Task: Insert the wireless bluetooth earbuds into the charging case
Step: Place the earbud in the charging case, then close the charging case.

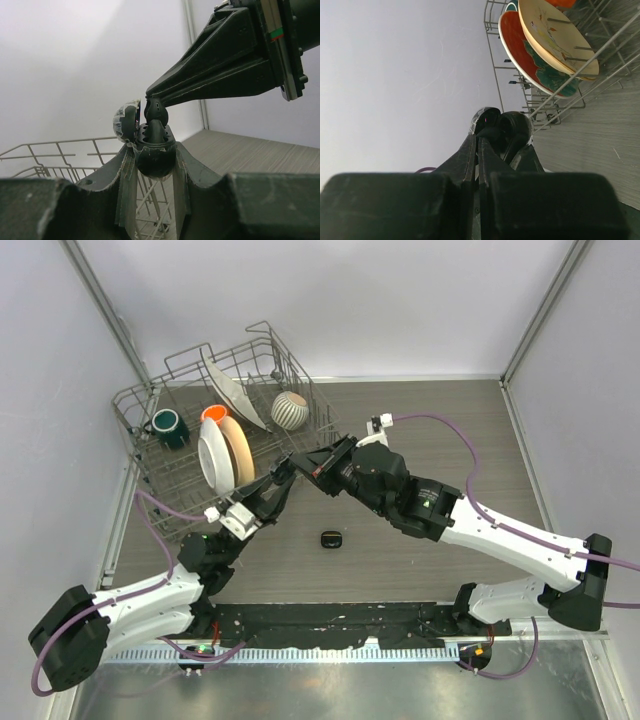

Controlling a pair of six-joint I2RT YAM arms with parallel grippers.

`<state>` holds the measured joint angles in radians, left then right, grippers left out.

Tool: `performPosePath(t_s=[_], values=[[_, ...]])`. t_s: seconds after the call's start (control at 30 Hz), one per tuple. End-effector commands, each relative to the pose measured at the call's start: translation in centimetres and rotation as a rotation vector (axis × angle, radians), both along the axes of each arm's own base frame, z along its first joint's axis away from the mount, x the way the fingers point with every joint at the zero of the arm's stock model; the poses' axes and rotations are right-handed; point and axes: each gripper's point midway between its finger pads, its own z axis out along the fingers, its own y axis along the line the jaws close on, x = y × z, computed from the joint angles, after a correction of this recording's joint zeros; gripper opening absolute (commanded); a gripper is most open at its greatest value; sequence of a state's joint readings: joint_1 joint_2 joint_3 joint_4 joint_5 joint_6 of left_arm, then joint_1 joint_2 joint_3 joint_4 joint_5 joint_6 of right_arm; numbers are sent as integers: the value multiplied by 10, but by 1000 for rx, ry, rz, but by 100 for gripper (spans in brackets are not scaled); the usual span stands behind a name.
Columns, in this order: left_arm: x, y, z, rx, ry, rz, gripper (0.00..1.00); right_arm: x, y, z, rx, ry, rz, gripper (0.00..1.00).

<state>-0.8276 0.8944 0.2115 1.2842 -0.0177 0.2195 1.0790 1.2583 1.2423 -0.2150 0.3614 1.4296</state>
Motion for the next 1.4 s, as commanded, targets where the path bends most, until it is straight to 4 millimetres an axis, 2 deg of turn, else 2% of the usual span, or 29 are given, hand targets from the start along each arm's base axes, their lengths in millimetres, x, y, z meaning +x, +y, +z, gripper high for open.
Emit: performPosePath(t_s=[0.0, 0.2, 0.43, 0.8, 0.9, 1.0, 1.1, 1.2, 1.37], values=[[-28, 29, 70, -208, -218, 1, 0, 3, 0, 30, 83, -25, -25, 1], [-29, 31, 73, -211, -225, 8, 0, 3, -7, 9, 48, 29, -55, 1], [-30, 32, 76, -217, -237, 9, 0, 7, -20, 0, 27, 53, -118, 1], [-34, 27, 80, -204, -261, -15, 0, 5, -11, -15, 26, 90, -88, 1], [-34, 28, 82, -201, -268, -9, 0, 5, -14, -19, 28, 99, -99, 1], [-34, 29, 83, -202, -272, -1, 0, 3, -18, -18, 39, 94, -102, 7], [-33, 30, 84, -205, -273, 10, 0, 2, -20, -14, 41, 77, -97, 28], [-32, 28, 84, -201, -271, 5, 0, 1, -23, -11, 35, 59, -96, 39], [-31, 27, 80, -196, -262, 1, 0, 0, -31, 6, 33, 0, -98, 48]])
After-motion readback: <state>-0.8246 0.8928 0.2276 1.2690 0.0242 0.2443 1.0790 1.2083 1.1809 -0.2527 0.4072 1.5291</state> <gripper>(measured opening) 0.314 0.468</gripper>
